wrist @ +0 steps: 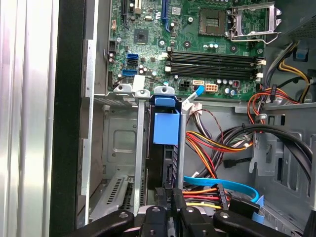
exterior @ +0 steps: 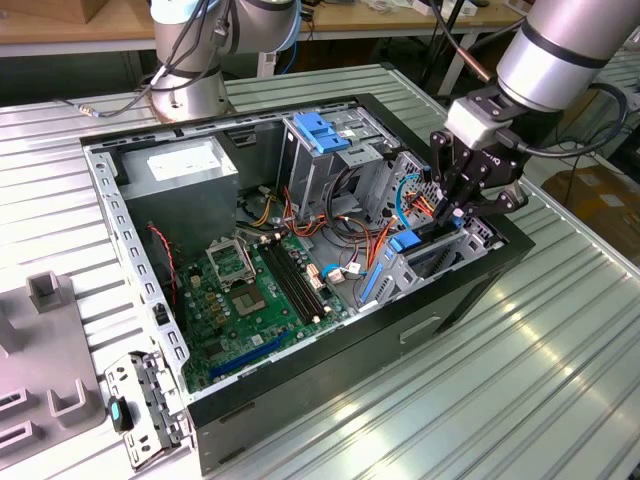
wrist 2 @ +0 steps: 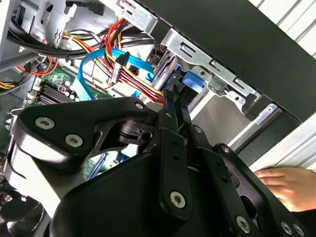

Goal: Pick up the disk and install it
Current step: 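Insert the first disk wire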

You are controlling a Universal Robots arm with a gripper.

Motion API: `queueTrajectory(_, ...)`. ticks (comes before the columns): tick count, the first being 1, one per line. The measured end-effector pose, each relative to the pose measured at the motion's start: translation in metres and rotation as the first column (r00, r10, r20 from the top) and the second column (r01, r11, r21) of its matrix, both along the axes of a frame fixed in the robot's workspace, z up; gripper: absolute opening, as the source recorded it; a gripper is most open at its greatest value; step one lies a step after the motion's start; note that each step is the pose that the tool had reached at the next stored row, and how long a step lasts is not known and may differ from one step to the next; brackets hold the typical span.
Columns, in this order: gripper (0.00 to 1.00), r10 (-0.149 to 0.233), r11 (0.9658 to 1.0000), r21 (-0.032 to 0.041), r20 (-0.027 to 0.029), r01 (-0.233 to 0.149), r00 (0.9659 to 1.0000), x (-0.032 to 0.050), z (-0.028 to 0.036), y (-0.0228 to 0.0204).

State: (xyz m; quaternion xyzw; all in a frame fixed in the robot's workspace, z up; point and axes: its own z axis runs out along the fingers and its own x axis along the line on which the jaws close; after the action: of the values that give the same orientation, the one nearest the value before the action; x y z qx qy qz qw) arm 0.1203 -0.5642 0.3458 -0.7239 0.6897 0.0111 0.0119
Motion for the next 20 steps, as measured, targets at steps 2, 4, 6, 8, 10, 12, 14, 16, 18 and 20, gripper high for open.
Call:
queueTrajectory(2, 0.17, -0.001, 1.0, 0.0004, -0.0001, 0.001, 1.0, 0.0, -0.0001, -0.0001)
queueTrajectory(4, 0.17, -0.003, 1.0, 0.0005, 0.0, 0.003, 1.0, 0.0, -0.0001, -0.0001)
queueTrajectory(6, 0.17, -0.005, 1.0, 0.0006, -0.0001, 0.005, 1.0, 0.0, 0.0, -0.0001)
queueTrajectory(8, 0.17, -0.011, 0.9999, 0.0005, 0.0, 0.011, 0.9999, 0.0, 0.0001, -0.0001)
queueTrajectory(10, 0.17, -0.017, 0.9999, 0.0006, 0.0, 0.017, 0.9999, 0.0, 0.0002, -0.0001)
queueTrajectory(12, 0.17, -0.02, 0.9998, 0.0005, 0.0, 0.02, 0.9998, 0.0, 0.0005, -0.0001)
queueTrajectory(14, 0.17, -0.023, 0.9997, 0.0002, 0.0, 0.023, 0.9997, 0.0, 0.0013, -0.0001)
queueTrajectory(16, 0.17, -0.024, 0.9997, 0.0006, 0.0, 0.024, 0.9997, 0.0, 0.0014, -0.0001)
queueTrajectory(18, 0.17, -0.027, 0.9996, 0.0006, 0.0, 0.027, 0.9996, 0.0, 0.0015, -0.0001)
queueTrajectory(20, 0.17, -0.033, 0.9995, 0.0003, -0.0001, 0.033, 0.9995, 0.0, 0.0016, 0.0)
